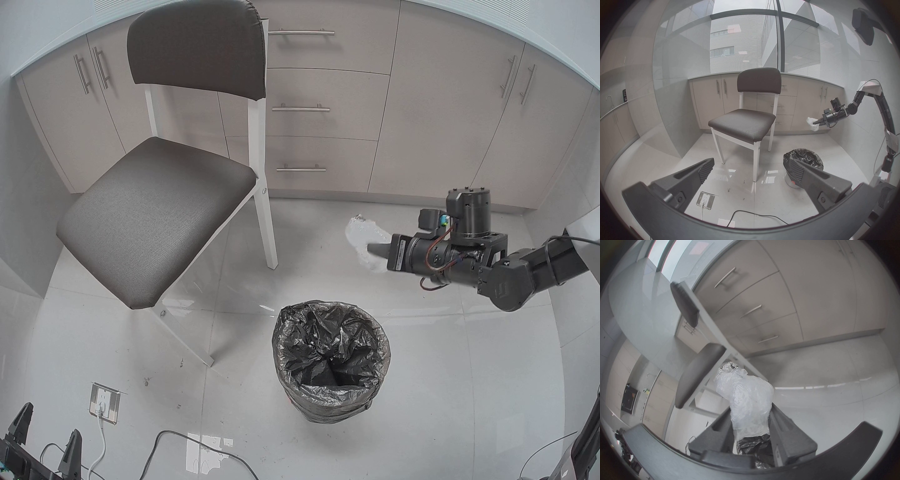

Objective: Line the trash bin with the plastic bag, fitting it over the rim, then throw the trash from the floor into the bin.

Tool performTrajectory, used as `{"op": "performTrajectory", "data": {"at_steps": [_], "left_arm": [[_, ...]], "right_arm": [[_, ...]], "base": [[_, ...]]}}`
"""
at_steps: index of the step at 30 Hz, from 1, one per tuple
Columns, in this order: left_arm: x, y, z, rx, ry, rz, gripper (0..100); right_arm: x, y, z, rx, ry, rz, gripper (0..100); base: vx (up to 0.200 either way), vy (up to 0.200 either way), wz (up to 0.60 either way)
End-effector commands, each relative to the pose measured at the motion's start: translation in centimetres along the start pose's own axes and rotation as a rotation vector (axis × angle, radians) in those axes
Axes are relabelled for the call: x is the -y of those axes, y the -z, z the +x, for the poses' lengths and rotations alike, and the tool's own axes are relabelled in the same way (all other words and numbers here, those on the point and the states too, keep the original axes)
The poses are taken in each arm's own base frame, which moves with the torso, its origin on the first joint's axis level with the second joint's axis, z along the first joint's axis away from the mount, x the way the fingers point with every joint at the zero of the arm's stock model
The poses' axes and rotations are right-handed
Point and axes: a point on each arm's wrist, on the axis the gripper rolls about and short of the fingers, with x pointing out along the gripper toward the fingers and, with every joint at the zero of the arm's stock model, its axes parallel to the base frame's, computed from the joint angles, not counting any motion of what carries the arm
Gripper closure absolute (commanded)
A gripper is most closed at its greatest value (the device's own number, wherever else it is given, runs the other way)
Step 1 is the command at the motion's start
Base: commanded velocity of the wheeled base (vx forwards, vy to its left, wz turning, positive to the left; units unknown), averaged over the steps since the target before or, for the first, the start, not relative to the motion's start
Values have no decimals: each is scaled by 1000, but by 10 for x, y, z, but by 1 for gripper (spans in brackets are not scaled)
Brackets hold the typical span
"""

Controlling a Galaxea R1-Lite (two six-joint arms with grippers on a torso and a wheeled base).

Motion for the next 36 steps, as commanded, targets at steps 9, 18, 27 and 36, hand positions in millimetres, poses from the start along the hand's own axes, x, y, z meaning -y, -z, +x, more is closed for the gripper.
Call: {"op": "performTrajectory", "data": {"at_steps": [9,18,27,36], "left_arm": [[0,2,0,7,0,-5,0],[0,2,0,8,-11,-13,0],[0,2,0,7,-11,-14,0],[0,2,0,7,-13,-14,0]], "right_arm": [[-21,93,41,-268,-49,-115,100],[-10,121,56,-343,-29,-141,100],[3,148,77,-277,23,-178,100],[3,159,84,-278,32,-183,100]], "base": [[0,0,0],[0,0,0],[0,0,0],[0,0,0]]}}
